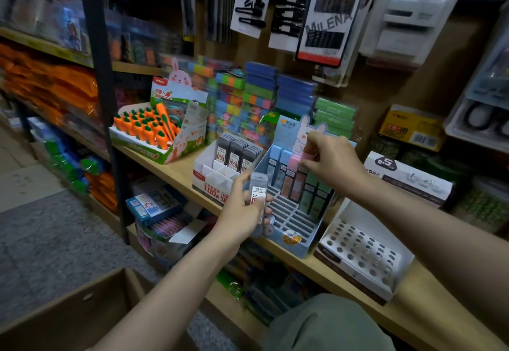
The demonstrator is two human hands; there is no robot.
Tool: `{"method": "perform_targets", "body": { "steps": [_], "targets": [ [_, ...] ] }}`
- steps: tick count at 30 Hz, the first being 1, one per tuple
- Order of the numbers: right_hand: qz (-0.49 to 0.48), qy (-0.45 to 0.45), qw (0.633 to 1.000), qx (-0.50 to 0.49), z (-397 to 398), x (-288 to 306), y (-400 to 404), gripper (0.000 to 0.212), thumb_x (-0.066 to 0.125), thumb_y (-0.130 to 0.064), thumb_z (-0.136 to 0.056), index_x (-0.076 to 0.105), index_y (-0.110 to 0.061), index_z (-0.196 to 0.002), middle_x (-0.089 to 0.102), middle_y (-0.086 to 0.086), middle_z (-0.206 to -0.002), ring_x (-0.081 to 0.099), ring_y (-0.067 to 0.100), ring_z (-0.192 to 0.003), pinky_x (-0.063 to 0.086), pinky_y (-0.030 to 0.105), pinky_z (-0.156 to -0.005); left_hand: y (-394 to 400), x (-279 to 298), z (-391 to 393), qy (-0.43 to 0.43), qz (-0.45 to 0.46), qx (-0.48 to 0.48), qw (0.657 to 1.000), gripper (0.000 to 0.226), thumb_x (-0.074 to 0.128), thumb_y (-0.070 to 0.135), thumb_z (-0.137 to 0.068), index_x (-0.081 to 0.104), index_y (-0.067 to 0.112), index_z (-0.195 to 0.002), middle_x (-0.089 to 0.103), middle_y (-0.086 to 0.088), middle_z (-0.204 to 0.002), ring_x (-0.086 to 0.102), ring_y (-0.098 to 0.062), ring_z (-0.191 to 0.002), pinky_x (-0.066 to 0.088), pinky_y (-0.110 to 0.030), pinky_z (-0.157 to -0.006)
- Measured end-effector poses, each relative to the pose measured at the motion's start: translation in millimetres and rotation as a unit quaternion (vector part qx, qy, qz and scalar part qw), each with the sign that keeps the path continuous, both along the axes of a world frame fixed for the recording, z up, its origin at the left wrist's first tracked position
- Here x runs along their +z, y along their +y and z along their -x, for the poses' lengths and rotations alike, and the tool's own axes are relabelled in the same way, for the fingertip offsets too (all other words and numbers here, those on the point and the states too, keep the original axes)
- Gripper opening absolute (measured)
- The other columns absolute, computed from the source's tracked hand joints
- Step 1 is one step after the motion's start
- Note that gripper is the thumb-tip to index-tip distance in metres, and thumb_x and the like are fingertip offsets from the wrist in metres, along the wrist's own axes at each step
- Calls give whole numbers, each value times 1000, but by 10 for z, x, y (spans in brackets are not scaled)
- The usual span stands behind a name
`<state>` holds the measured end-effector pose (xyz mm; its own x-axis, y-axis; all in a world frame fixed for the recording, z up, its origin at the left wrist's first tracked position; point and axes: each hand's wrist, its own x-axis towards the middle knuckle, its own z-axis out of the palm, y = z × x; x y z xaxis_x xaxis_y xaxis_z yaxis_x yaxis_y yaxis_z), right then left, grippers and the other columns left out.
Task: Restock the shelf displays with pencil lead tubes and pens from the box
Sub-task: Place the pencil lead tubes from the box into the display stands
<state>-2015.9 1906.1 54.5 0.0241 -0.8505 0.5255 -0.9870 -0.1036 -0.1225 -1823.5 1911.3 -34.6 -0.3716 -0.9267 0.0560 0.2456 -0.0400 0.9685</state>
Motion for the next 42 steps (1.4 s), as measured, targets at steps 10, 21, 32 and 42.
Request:
{"method": "perform_targets", "body": {
  "steps": [10, 21, 32, 42],
  "targets": [
    [-17, -56, 998, -20, -48, 29, 24, 15, 74, -24, -85, 60, -22, -81, 69, 1, -86, 62, 17, -81, 55, 36, -74, -16, -110, -58, -3, 21, 29, 999, 21, 51, 5, -97, 57, 22, -108, 71, -5, -101, 67, -14, -83, 58, -31, -73],
    [27, 36, 996, -71, -106, -129, 117, 22, 67, -31, -89, 76, -12, -92, 64, 3, -97, 56, 19, -93, 51, 33, -72, -12, -116, -45, 8, 37, 39, 999, 19, 52, 4, -97, 57, 17, -110, 72, -1, -101, 68, -9, -80, 59, -27, -70],
    [2, -113, 991, 65, -313, -150, 193, 31, 61, -35, -94, 65, -22, -121, 60, -7, -101, 56, -1, -85, 42, 7, -72, -61, -139, -234, 2, 93, 37, 995, 23, 60, 14, -95, 65, 17, -117, 74, 2, -100, 71, -11, -92, 54, -18, -70],
    [-87, -240, 956, 144, -965, 73, -233, 8, 75, -30, -84, 72, -24, -88, 74, -5, -81, 72, 11, -72, 61, 38, -75, -352, -118, -675, -45, 159, 153, 974, 13, 67, 26, -90, 69, 31, -102, 72, 11, -98, 65, -6, -98, 50, -14, -75]
  ]
}}
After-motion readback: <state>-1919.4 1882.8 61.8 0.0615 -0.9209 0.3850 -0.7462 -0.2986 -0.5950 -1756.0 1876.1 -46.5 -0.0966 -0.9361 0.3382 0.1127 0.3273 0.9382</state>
